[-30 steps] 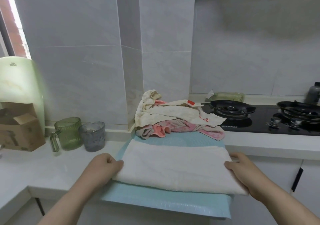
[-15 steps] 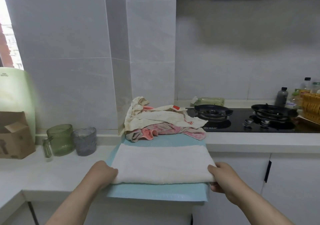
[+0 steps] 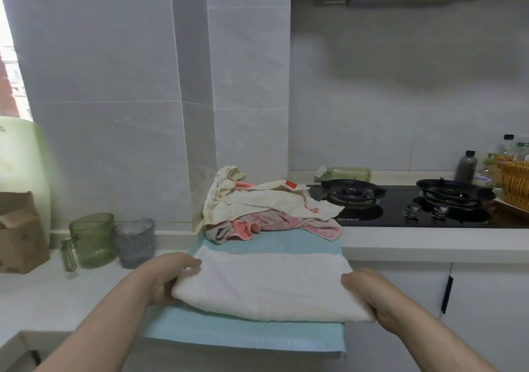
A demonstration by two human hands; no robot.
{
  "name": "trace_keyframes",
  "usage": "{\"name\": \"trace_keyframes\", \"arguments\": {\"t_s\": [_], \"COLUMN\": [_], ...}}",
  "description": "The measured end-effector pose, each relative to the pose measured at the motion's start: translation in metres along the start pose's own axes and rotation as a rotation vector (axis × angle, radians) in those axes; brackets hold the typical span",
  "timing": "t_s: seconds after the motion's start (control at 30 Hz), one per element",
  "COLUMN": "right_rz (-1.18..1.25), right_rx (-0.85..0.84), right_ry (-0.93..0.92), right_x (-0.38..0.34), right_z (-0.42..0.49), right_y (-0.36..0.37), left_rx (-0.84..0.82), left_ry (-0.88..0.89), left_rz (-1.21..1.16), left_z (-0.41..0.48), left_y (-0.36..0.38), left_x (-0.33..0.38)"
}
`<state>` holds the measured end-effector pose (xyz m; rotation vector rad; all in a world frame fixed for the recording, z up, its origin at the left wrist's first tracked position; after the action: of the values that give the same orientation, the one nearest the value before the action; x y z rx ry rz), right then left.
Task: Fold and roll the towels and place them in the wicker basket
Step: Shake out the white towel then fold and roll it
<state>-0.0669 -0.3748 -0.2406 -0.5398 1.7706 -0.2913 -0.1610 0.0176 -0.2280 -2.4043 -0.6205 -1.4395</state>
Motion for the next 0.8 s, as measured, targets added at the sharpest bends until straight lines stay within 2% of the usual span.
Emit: {"name": "trace_keyframes", "arguments": {"t_s": [0.17,0.3,0.43,0.6,0.67,0.73,0.8], "right_rz": [0.048,-0.056,-0.079,-0.132,-0.181,-0.273,-0.501], "right_rx": [0.04,0.115,0.091,0.054,0.052,0.059,0.098], "right_ry": [-0.062,-0.007,0.028,-0.104,-0.16,-0.186,-0.201], "right_x": [-0.027,-0.033,-0.025,-0.028,-0.031,-0.033,-0.037], "right_z": [0.031,0.059,0.079,0.086,0.087,0.085,0.083], "right_y": [-0.002,-0.004,0.0,0.002,0.001,-0.002,-0.006], "left_rx": [-0.016,-0.037,0.045,0.038,0.029,0.014,0.031], "left_ry": [-0.017,0.019,0.29,0.546,0.632,0.698,0.792], "left_rz": [0.109,0.282,0.508,0.898,0.923,0.934,1.05], "left_z": [0.02,0.037,0.052,0.063,0.068,0.069,0.067], "left_y": [0.008,0.021,0.036,0.052,0.051,0.051,0.052], "left_x": [0.022,0.033,0.053,0.062,0.062,0.061,0.061]}}
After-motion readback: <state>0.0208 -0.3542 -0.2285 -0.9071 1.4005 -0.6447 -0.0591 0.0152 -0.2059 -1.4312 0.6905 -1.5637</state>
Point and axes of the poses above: each hand's wrist, its own z-axis towards the middle knuckle, its own y-axis out of the palm, x = y × z, the point moved 9 cm from there along z, towards the middle knuckle, and after that the axes turned 12 degrees about -z, right-handed, at the moved point
